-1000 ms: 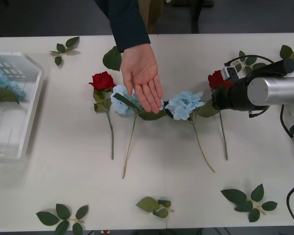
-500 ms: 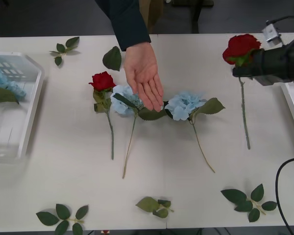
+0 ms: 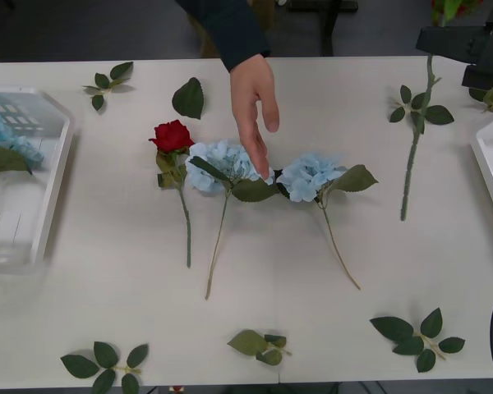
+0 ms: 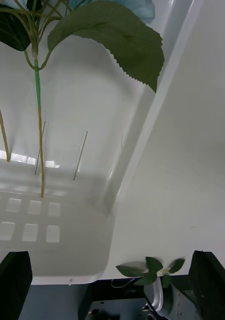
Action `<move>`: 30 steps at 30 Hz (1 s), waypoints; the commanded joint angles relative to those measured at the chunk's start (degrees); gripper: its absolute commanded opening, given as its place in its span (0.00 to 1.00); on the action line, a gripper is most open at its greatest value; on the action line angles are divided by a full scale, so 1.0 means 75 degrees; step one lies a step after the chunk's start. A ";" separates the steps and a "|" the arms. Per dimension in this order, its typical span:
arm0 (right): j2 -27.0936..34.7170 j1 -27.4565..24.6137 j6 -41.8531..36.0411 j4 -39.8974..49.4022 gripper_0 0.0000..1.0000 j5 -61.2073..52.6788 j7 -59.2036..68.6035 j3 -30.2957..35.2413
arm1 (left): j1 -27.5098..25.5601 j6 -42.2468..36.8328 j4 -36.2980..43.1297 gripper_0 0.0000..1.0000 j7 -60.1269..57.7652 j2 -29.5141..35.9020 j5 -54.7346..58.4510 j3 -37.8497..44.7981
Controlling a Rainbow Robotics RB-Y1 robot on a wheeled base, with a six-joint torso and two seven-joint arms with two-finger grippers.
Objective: Place the red flowers into the right box and the blue flowers into the left box. If a person shows an open palm, hand one flower to the person first, then continue sorting.
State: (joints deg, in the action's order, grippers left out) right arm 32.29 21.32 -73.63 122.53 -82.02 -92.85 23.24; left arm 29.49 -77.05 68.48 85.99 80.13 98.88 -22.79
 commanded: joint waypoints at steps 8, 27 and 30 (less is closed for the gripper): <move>-0.0180 0.0075 0.2481 0.1639 0.00 0.2780 0.1306 -0.2302 | 0.0334 -0.0086 0.0092 0.91 0.0476 -0.0009 -0.0153 0.0261; -0.0696 0.0731 0.4063 0.0878 0.00 0.6506 0.2947 -0.4610 | 0.0334 -0.0204 -0.0037 0.92 0.0488 -0.0009 -0.0165 0.0379; -0.0684 0.0731 0.4063 0.0878 0.00 0.6506 0.2970 -0.4622 | 0.0334 -0.0204 -0.0037 0.91 0.0488 -0.0009 -0.0165 0.0379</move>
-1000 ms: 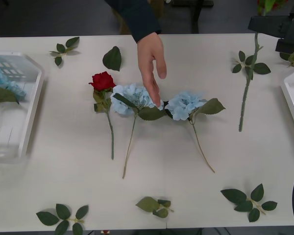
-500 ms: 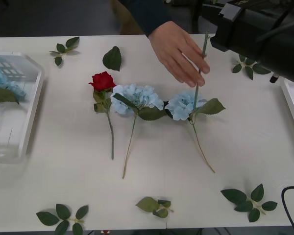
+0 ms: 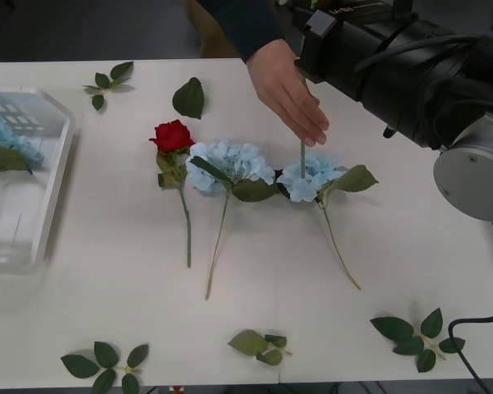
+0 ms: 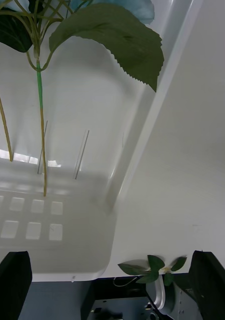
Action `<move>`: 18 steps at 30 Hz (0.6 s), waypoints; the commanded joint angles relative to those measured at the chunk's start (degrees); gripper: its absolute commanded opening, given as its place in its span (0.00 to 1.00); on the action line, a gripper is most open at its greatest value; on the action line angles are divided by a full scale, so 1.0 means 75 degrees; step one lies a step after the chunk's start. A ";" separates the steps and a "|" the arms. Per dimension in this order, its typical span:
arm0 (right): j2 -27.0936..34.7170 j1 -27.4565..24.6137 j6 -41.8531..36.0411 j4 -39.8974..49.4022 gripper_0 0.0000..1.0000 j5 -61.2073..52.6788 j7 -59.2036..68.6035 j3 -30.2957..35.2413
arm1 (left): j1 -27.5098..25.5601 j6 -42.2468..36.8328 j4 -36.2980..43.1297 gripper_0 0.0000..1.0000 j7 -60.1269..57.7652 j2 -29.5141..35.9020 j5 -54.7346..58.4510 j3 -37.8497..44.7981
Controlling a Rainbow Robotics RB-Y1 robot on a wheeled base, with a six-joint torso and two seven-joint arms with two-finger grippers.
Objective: Place the red flowers into the right box and the blue flowers into the left box. If a person shows an open palm, hand one flower to the person first, then continue sorting.
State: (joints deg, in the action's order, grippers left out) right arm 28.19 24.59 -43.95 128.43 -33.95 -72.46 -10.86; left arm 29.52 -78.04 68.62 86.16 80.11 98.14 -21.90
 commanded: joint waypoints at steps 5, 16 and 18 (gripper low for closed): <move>-0.0055 0.0295 0.0106 0.0079 0.29 0.0026 0.0274 -0.0064 | 0.0329 -0.0059 -0.0056 0.91 0.0429 -0.0006 -0.0078 0.0260; 0.0073 0.0295 0.0094 0.0079 1.00 -0.0114 0.0262 -0.0064 | 0.0329 -0.0118 -0.0032 0.92 0.0406 -0.0006 0.0016 0.0260; 0.0226 0.0260 0.0071 0.0079 1.00 -0.0267 0.0274 -0.0052 | 0.0329 -0.0282 0.0050 0.91 0.0277 -0.0006 0.0239 0.0272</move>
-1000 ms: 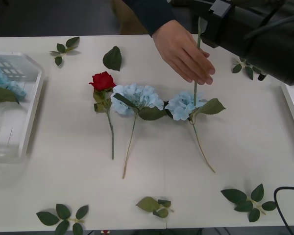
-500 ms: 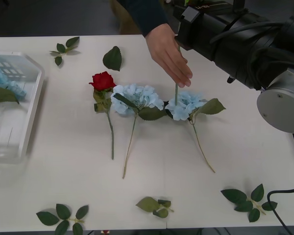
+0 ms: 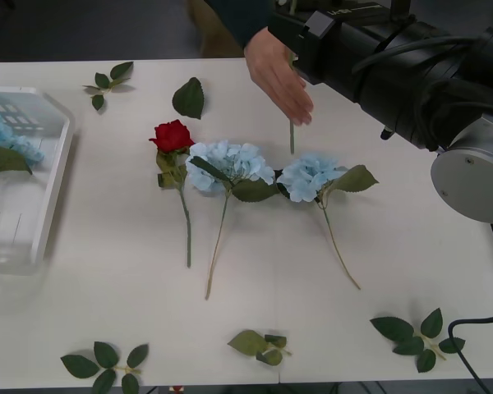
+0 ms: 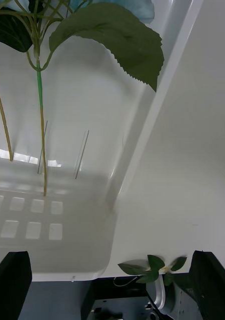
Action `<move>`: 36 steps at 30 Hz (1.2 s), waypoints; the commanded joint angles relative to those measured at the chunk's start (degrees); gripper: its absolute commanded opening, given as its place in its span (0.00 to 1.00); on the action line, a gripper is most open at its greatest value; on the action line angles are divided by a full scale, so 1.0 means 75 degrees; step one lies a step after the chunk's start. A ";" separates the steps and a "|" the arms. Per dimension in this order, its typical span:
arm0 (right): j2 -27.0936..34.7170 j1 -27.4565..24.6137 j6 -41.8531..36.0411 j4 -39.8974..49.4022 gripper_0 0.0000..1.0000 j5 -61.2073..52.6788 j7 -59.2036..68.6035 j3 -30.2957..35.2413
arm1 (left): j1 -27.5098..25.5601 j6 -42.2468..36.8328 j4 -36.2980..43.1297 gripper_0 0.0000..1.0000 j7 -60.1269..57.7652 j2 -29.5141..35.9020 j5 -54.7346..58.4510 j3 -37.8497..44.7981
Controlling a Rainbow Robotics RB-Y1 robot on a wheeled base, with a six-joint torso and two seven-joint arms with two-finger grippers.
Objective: Place the red flowers into the right box and the blue flowers into the left box. If a person shows an open palm, hand one flower to the person first, then continue sorting.
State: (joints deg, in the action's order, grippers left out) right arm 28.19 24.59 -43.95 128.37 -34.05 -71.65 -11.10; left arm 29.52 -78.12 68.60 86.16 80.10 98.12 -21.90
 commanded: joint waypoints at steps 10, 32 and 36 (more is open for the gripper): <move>0.2136 -0.0420 -0.0539 0.0087 1.00 -0.2761 0.0038 0.1034 | 0.0529 -0.0740 0.1248 0.92 -0.2313 -0.0696 -0.0860 0.0459; 0.2300 -0.0584 -0.3843 -0.5351 1.00 -0.5117 -0.6466 0.1773 | 0.2251 0.0889 0.2280 0.91 -0.7282 -0.4528 -0.5325 -0.1920; 0.2300 -0.0783 -0.3316 -0.5374 1.00 -0.5093 -0.6759 0.1105 | 0.2779 0.1732 0.1553 0.91 -0.7692 -0.5008 -0.5629 -0.2752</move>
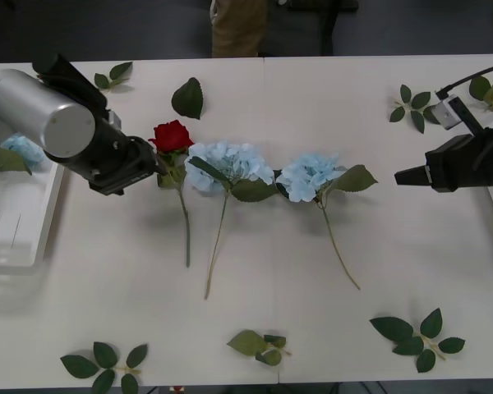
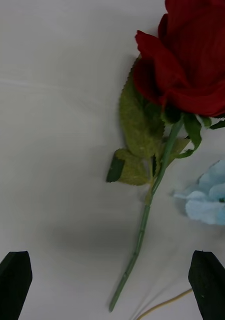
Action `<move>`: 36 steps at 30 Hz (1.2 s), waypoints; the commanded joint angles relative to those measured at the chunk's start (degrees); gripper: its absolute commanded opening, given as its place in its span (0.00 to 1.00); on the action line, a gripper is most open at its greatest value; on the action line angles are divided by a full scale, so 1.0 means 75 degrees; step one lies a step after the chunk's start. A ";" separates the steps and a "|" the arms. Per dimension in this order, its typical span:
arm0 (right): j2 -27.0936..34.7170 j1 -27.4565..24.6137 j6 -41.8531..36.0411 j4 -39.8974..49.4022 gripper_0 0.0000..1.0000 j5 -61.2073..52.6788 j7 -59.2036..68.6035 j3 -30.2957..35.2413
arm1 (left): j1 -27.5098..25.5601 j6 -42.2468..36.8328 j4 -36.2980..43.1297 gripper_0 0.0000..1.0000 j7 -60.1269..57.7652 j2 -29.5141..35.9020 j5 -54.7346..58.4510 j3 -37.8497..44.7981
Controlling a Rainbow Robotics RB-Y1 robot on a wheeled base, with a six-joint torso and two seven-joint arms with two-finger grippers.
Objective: Place the red flowers into the right box and the blue flowers into the left box. If a person shows an open palm, hand one flower to the person first, then continue sorting.
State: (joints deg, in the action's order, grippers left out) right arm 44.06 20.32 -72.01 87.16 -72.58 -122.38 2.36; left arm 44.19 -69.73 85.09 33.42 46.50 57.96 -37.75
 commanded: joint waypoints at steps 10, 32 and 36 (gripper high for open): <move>0.0184 -0.0506 0.2300 0.0554 1.00 0.0208 0.0544 -0.2646 | 0.1655 0.0966 -0.1853 0.91 -0.0694 -0.1407 -0.0451 -0.1599; -0.1176 -0.0413 0.3015 0.1362 1.00 0.3665 0.2653 -0.3724 | 0.1936 0.0966 -0.2521 0.91 -0.0636 -0.1735 -0.1236 -0.2888; -0.1574 -0.0413 0.2874 0.1374 1.00 0.4345 0.2864 -0.3771 | 0.1843 0.0954 -0.2521 0.91 -0.0612 -0.1723 -0.1307 -0.2911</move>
State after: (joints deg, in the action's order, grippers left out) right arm 35.25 17.13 -49.84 95.50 -43.02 -102.66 -25.61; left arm 55.94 -63.07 66.25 26.30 34.21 49.14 -58.90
